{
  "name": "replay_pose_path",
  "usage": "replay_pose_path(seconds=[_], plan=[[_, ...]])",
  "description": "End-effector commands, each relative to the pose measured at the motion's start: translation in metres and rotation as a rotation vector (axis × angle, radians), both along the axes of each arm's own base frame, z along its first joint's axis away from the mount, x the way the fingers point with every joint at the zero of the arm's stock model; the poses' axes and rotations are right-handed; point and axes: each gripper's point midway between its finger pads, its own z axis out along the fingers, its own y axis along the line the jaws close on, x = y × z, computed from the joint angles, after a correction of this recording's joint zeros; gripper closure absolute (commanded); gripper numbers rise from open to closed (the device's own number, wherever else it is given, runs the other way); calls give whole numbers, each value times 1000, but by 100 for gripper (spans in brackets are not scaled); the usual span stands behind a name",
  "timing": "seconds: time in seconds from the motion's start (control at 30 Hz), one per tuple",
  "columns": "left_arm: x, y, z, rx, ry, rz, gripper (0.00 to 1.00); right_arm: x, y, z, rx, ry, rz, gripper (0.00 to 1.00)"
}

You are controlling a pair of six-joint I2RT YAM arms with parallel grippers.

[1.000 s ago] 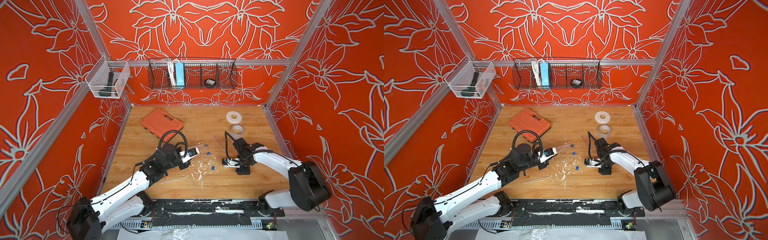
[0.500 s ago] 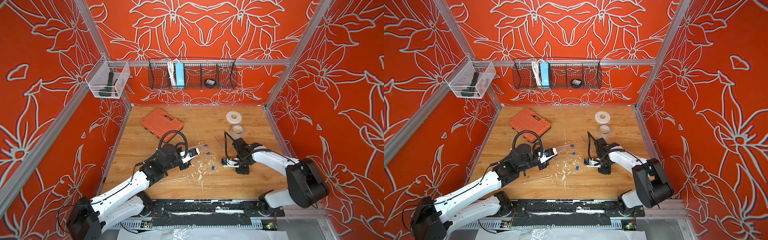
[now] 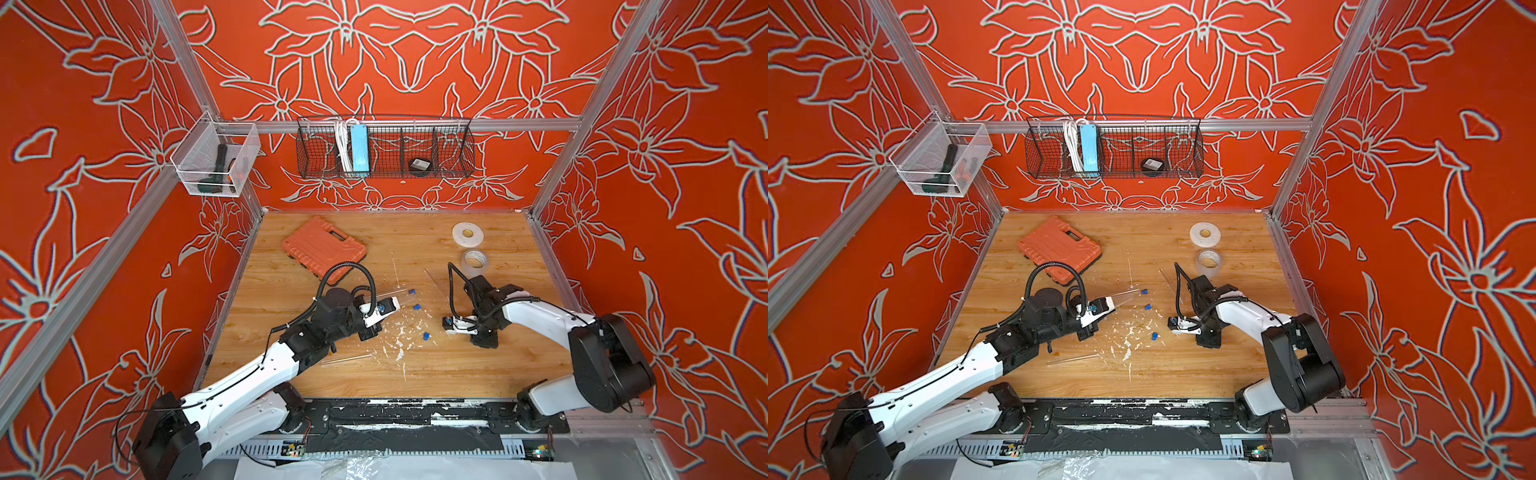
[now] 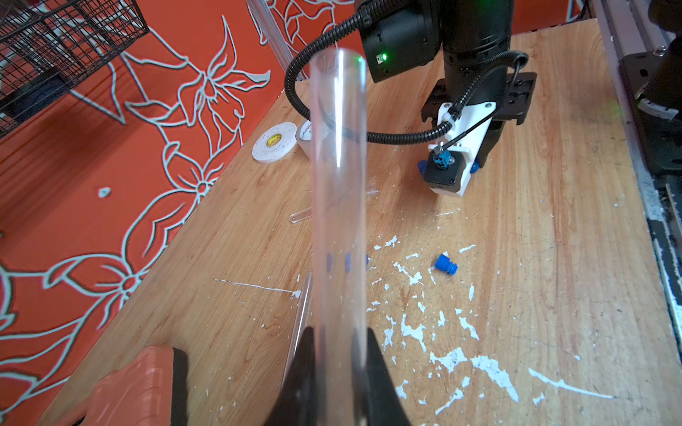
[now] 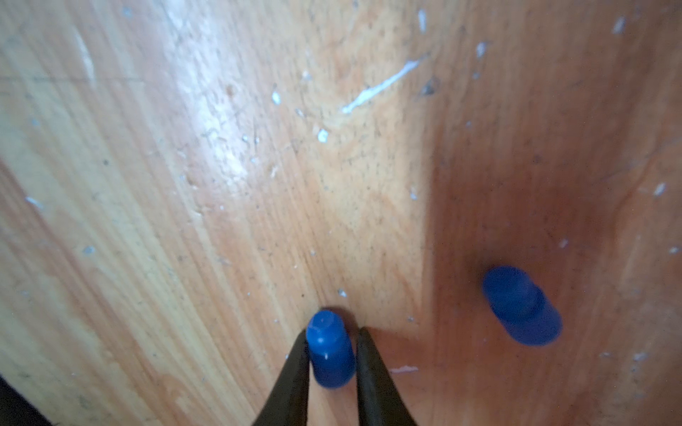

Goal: Insert stoppers into test tubes
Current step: Pick up the stopper from the center of the board.

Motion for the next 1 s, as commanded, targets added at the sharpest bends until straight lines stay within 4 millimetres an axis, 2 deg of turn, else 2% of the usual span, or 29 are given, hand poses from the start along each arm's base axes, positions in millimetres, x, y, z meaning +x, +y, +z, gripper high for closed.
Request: replay_pose_path(seconds=[0.0, 0.27, 0.5, 0.57, 0.67, 0.83, 0.97], plan=[[0, -1, 0, 0, -20, -9, 100, -7, 4, 0, 18, 28, 23, 81], [1, -2, -5, 9, -10, -6, 100, -12, 10, 16, 88, -31, 15, 84], [4, -3, -11, 39, -5, -12, 100, -18, 23, 45, 194, -105, -1, 84], [5, -5, -20, 66, 13, -20, 100, -19, 27, 53, 222, -132, -2, 84], [1, -8, -16, 88, -16, -48, 100, -24, 35, 63, 263, -146, 1, 86], [-5, -11, -28, 173, -40, -79, 100, -32, 58, 83, 373, -145, -22, 85], [-8, -12, -35, 258, -96, -85, 100, -39, 84, 104, 495, -104, -23, 84]])
